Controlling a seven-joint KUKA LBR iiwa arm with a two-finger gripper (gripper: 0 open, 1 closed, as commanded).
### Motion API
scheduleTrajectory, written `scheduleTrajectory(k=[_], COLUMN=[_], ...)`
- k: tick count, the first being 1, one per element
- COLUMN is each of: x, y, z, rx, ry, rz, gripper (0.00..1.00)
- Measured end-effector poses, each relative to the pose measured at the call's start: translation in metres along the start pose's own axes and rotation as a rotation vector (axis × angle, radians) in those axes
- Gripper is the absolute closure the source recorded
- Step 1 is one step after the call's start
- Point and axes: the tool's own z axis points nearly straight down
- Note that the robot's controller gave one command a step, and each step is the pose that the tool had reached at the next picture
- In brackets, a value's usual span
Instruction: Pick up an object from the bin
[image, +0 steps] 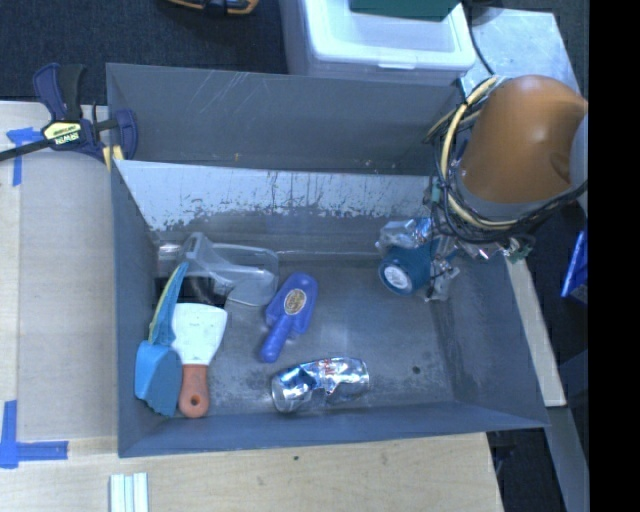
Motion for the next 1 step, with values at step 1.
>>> scheduleTrajectory(k=[1], x=[-0.0021], y=[-0.0026], z=[-0.0835], rx=[0.004], ry=[-0.005], rz=[0.080], gripper=[1.00])
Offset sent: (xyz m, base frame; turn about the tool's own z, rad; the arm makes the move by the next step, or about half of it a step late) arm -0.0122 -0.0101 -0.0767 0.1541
